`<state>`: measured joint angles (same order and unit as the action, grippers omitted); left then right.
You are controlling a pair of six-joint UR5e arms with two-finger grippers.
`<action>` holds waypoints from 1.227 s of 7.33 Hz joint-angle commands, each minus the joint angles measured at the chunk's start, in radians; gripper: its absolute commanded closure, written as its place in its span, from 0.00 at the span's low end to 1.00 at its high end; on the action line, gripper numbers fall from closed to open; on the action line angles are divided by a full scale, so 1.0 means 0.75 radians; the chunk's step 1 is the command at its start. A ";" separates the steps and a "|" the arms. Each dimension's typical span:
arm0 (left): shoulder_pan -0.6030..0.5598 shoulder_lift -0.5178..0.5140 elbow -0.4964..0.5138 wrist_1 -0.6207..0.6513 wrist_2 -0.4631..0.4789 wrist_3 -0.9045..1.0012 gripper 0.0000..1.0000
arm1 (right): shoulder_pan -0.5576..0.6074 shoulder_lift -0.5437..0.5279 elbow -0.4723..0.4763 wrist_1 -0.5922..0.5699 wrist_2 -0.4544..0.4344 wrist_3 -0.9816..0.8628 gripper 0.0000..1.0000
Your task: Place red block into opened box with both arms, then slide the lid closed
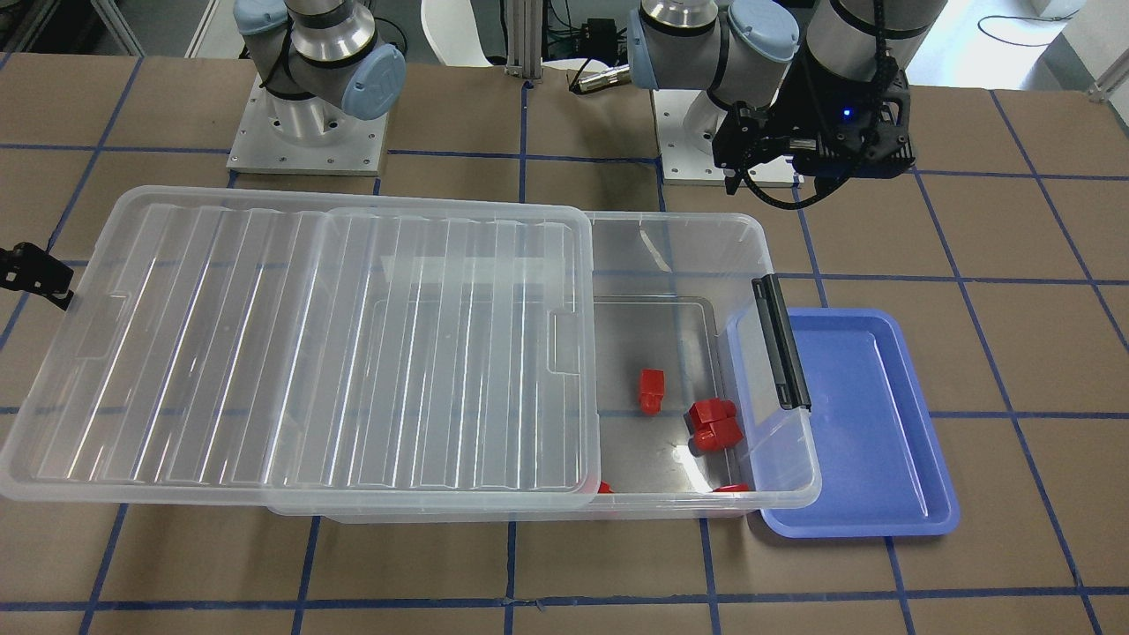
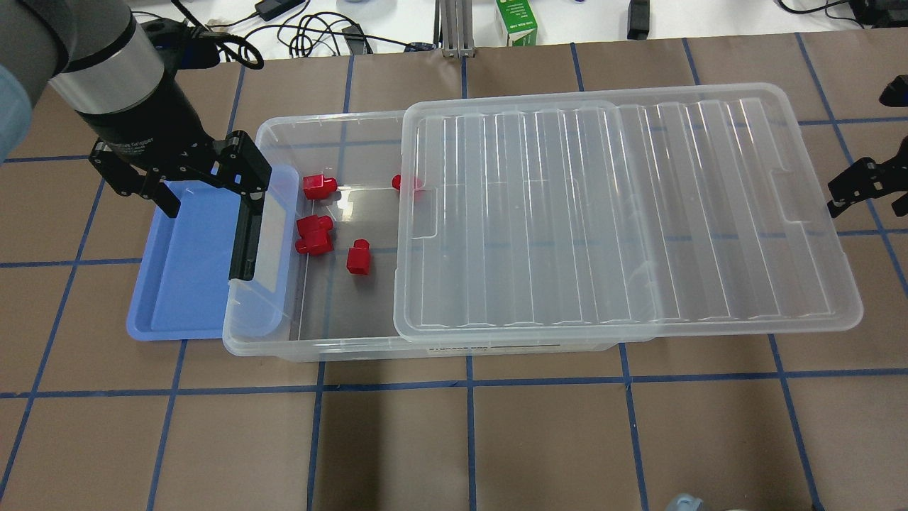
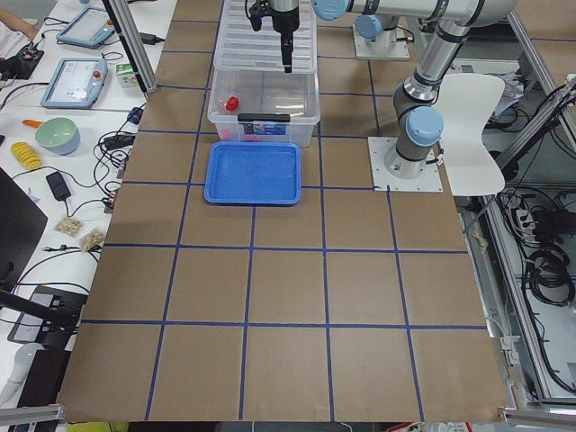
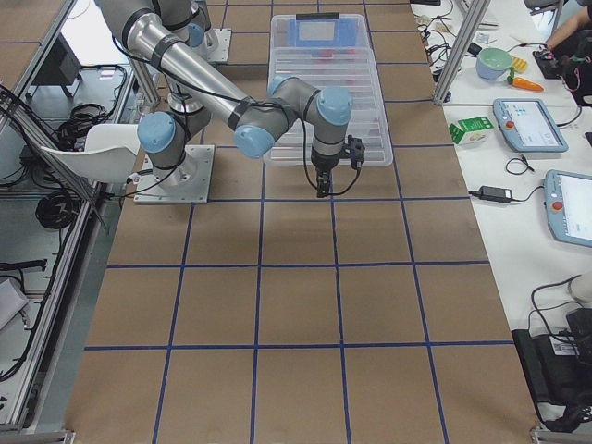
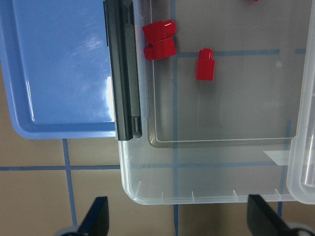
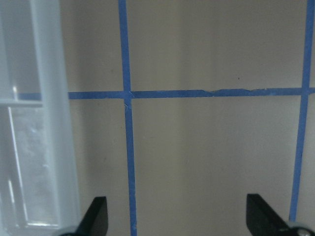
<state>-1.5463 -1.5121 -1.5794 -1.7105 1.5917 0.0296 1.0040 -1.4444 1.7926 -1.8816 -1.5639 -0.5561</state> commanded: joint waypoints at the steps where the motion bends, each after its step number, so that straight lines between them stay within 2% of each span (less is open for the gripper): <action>1: -0.006 -0.009 -0.001 0.002 -0.001 -0.011 0.00 | 0.072 -0.005 0.005 -0.001 0.005 0.091 0.00; 6: -0.006 -0.013 -0.001 0.002 -0.007 -0.013 0.00 | 0.410 0.005 0.011 -0.050 0.005 0.316 0.00; 9: -0.006 -0.015 -0.001 0.002 -0.007 -0.013 0.00 | 0.488 0.007 0.011 -0.068 0.009 0.365 0.00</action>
<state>-1.5508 -1.5227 -1.5800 -1.7089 1.5862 0.0203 1.3514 -1.4394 1.8009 -1.9245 -1.5567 -0.2895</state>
